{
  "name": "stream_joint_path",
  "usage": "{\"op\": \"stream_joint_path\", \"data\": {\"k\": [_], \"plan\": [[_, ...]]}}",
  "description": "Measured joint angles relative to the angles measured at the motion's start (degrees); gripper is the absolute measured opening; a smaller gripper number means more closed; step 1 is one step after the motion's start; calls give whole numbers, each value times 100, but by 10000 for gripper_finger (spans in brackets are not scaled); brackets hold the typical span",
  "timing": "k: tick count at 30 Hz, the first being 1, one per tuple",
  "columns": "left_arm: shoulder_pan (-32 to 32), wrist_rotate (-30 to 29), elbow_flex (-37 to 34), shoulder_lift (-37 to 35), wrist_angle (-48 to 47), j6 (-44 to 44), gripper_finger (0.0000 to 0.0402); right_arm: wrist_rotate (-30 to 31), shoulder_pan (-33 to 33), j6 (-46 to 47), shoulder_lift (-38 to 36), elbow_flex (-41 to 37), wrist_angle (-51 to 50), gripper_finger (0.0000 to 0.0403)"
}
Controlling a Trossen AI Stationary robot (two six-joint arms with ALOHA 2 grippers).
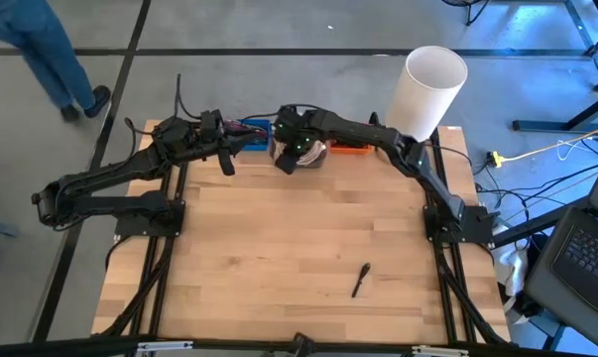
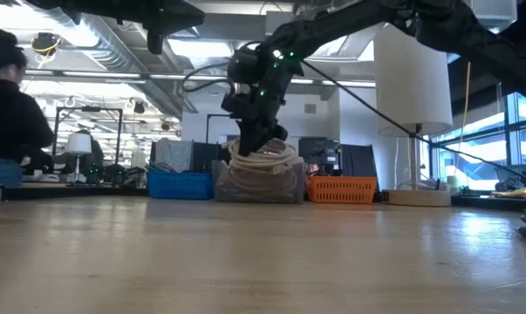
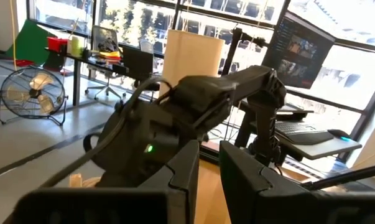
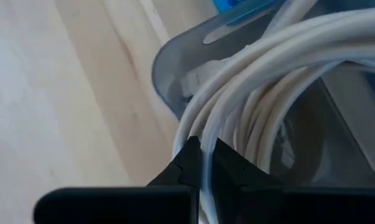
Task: Pick & Place USB Port
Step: Put the brown HDMI cable into the black bin
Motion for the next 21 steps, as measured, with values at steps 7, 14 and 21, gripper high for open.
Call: {"op": "stream_joint_path", "data": {"k": [7,14,21], "plan": [[1,2,0,-1,-4,-9,52,174,-92,-157,208,0,188,15],[0,7,0,-1,-11,-9,53,380,-99,-51,215,219,119,65],[0,8,0,0,-17,-9,47,407,-74,24,215,864,-251,155]]}}
